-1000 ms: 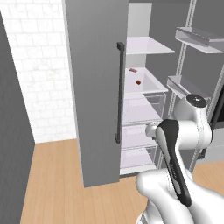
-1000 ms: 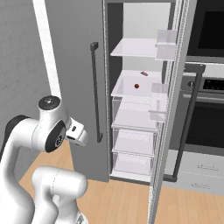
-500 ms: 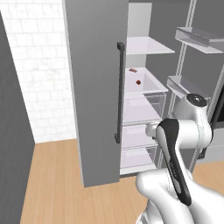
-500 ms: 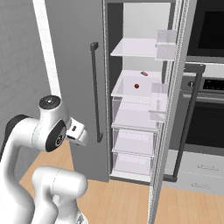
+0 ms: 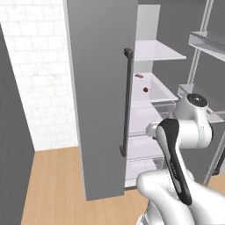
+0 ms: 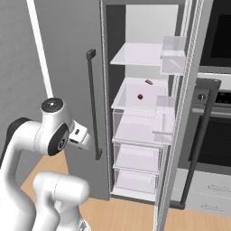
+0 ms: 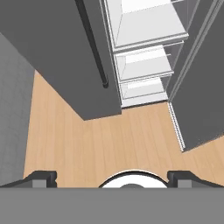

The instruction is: Take the strawberry from the fridge and place it on top of the pancake, located on the dining counter.

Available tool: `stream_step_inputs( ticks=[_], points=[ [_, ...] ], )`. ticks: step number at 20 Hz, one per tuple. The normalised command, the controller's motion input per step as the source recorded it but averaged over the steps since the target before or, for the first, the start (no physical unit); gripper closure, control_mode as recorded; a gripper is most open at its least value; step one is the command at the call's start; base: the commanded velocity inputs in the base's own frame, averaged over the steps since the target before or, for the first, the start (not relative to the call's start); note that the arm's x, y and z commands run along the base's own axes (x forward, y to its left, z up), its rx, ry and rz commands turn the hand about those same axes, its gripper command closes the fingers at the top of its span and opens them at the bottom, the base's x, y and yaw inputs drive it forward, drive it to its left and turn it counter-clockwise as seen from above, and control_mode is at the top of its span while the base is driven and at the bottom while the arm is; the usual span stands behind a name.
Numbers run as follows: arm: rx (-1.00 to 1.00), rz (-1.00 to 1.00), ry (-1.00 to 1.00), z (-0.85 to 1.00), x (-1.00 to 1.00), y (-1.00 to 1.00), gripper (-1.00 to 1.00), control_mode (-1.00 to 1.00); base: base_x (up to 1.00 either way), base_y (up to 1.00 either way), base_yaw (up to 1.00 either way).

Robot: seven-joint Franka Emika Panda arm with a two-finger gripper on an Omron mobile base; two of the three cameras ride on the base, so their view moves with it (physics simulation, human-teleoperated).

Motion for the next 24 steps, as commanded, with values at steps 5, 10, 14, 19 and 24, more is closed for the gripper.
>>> stream_step_inputs(
  ticks=[5, 10, 14, 19, 24],
  points=[
    [0.0, 0.0, 0.0, 0.0, 0.0, 0.0, -1.0, 1.0, 0.62, -0.48, 0.05],
    [0.0, 0.0, 0.0, 0.0, 0.0, 0.0, -1.0, 1.0, 0.41, -0.18, 0.02],
    [0.0, 0.0, 0.0, 0.0, 0.0, 0.0, -1.0, 1.0, 0.22, 0.0, 0.0],
    [0.0, 0.0, 0.0, 0.0, 0.0, 0.0, -1.0, 1.0, 0.32, 0.0, -0.01],
    [0.0, 0.0, 0.0, 0.0, 0.0, 0.0, -1.0, 1.0, 0.46, 0.0, -0.01]
  ],
)
